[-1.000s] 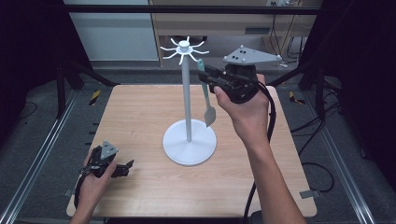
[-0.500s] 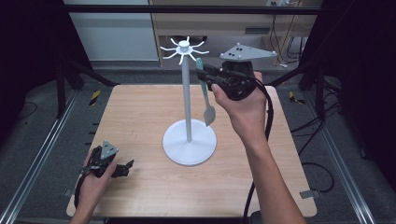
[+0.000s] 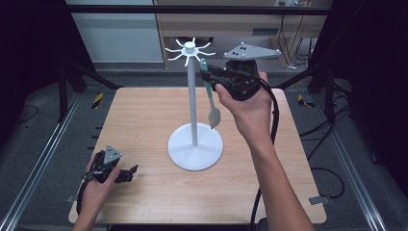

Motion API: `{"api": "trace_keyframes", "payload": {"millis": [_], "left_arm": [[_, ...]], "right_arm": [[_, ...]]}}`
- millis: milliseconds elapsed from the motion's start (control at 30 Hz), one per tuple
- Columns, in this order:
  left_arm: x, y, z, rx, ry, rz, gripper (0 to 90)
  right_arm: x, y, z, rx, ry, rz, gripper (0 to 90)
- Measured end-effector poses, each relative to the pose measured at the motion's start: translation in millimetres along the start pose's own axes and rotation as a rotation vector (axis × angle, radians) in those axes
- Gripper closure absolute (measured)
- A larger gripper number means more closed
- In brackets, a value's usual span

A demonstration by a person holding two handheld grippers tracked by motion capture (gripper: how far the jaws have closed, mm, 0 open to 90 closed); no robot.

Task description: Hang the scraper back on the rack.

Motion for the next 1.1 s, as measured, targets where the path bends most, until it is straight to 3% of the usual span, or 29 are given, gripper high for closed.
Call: {"api": "trace_keyframes", "payload": {"millis": [1100], "left_arm": [[0.5, 0.4, 0.0, -0.001, 0.000, 0.001, 2.8]], "right_arm": [[4.8, -0.2, 3.6, 0.008, 0.009, -0.001, 73.9]]}}
Point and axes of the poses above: each handheld gripper's, and its own axes: x roughly forward along the jaws, z roughly out of its underside, y roughly to its right, the point moved 5 cm from there along x, roughly forward along the jaws, and after that the axes turned 10 degrees about -z, right-handed, at the moved point
